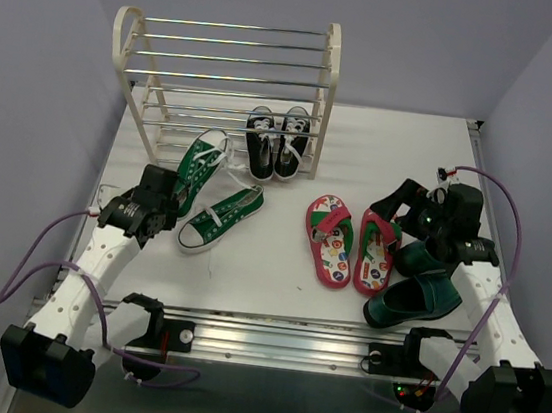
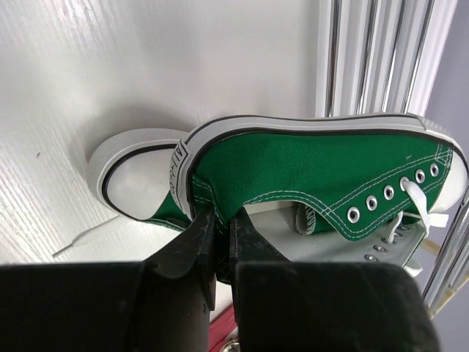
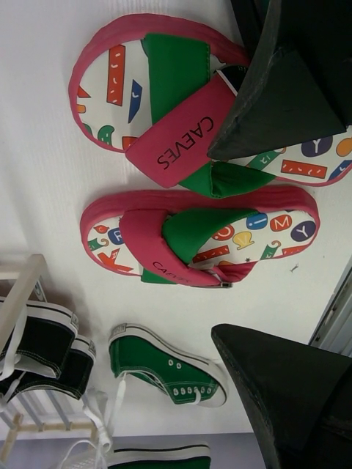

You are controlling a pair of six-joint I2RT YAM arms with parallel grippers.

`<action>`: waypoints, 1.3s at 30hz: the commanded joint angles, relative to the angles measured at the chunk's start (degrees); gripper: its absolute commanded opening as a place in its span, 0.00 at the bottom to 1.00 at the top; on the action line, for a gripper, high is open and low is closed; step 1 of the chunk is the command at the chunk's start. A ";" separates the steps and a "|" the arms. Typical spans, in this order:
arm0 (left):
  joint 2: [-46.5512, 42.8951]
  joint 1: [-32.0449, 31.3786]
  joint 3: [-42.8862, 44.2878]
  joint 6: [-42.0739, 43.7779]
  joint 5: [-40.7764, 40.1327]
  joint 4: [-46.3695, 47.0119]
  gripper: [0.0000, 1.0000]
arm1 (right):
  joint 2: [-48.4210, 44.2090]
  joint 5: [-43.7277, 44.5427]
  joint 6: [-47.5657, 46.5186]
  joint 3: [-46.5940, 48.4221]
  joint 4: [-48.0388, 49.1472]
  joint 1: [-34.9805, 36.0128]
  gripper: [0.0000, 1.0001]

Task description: Place and organize the shoes onto the shoe shelf

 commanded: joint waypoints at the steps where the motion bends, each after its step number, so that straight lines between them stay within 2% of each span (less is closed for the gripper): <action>1: -0.98 0.53 0.89 -5.51 -2.04 2.72 0.00 | -0.13 0.32 -0.06 0.37 2.70 0.00 1.00; 4: -0.99 0.53 -1.40 -6.83 -1.77 4.03 0.00 | -0.39 0.32 -0.06 0.20 2.70 0.00 1.00; 11: 4.46 0.53 -3.69 -8.41 -0.90 14.39 0.00 | -0.39 -0.20 0.03 0.72 2.70 0.00 1.00; 17: 12.36 0.62 2.19 -9.56 -0.01 20.02 0.00 | -0.48 -0.03 0.03 1.16 2.62 0.00 1.00; 27: 26.24 0.53 10.80 -13.16 2.97 21.70 0.00 | -1.27 0.24 0.03 1.78 2.53 0.00 1.00; 35: 32.06 -1.05 15.81 -18.17 2.36 23.72 0.00 | -1.53 -1.43 0.47 3.01 2.61 0.00 1.00; 39: 35.92 -2.02 20.74 -21.41 2.62 19.68 0.00 | -1.62 -1.17 0.55 2.57 2.44 0.00 1.00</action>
